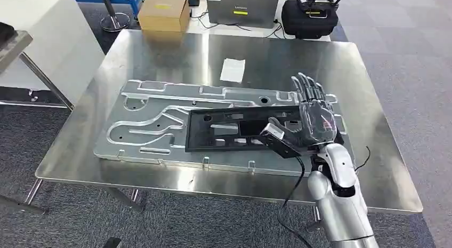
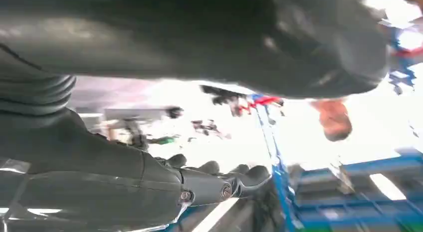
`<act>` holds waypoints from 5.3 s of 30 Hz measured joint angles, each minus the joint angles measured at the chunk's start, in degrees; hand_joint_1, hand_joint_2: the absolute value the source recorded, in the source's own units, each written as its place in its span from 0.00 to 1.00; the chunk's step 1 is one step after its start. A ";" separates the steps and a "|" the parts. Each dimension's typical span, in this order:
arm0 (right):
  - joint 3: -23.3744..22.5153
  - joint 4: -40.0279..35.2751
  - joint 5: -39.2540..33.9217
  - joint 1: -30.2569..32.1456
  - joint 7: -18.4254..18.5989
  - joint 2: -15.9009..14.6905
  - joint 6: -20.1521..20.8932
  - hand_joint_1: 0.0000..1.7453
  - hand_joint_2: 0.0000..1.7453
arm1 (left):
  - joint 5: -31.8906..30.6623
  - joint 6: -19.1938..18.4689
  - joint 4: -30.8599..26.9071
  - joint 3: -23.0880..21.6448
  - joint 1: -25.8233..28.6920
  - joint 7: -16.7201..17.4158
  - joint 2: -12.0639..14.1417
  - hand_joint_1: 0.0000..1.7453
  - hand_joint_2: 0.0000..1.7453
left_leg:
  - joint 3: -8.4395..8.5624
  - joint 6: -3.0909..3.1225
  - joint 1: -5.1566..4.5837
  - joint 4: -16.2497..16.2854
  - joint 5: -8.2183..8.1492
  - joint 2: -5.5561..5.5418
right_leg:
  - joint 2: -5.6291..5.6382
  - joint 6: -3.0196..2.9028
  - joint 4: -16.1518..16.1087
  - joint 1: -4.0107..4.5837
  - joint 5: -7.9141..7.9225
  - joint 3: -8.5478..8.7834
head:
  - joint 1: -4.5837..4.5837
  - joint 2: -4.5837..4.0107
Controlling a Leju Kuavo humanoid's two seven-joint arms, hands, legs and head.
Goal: Take the parts from the cabinet and place them on the table.
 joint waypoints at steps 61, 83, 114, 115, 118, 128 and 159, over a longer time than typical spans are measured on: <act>-24.52 -32.74 -57.08 51.18 -35.32 16.28 18.73 0.00 0.00 | 8.04 1.88 0.13 14.23 2.18 -1.90 -3.13 0.00 0.00 | 7.25 0.36 -0.21 -2.24 -3.85 0.59 | -0.35 -0.02 -0.93 0.25 5.24 -2.73 | 0.13 0.00; -25.39 -25.44 -51.81 44.98 -33.07 16.65 22.38 0.00 0.00 | 6.78 0.74 0.13 14.54 1.78 -2.08 -2.62 0.00 0.00 | -3.54 -2.41 0.00 15.41 -5.95 0.72 | -1.05 -2.56 -3.36 0.69 1.78 1.64 | 0.15 0.00; -25.46 -22.81 -49.67 44.25 -32.68 16.92 23.35 0.00 0.00 | 4.76 0.15 0.13 14.08 1.53 -4.78 -2.40 0.00 0.00 | -3.04 -2.89 -0.06 15.08 -4.78 0.87 | -1.01 -2.09 -3.52 0.35 1.64 1.54 | 0.39 0.00; -25.46 -22.75 -49.53 44.40 -32.68 16.92 23.30 0.00 0.00 | 4.63 0.11 0.13 14.03 1.49 -5.25 -2.38 0.00 0.00 | -0.10 -2.87 0.01 11.66 -2.74 0.87 | -1.01 -1.87 -2.91 0.33 2.07 0.37 | 0.42 0.00; -25.41 -22.57 -48.99 44.51 -32.70 16.92 23.28 0.00 0.00 | 3.94 0.07 0.13 13.86 1.22 -6.14 -2.16 0.00 0.00 | 9.53 -1.92 -0.32 -2.69 -6.46 0.51 | -1.01 -0.98 -1.15 0.56 2.97 -1.61 | 0.42 0.00; -23.90 -19.93 -43.57 42.88 -31.56 16.04 22.91 0.00 0.00 | 1.24 -0.37 0.13 12.31 1.17 -8.24 -1.55 0.00 0.00 | 2.57 1.44 -0.33 -2.28 -0.81 1.22 | -0.53 1.52 15.17 -0.12 -7.38 -5.27 | 0.88 0.00; -11.67 -5.40 -46.21 24.95 -25.81 6.01 18.43 0.00 0.00 | -0.88 -1.11 -0.02 6.75 -7.53 -7.24 0.48 0.00 0.00 | 0.92 1.43 -0.31 -2.47 0.46 1.04 | -0.44 1.48 15.06 -0.25 -5.68 -5.74 | 0.70 0.00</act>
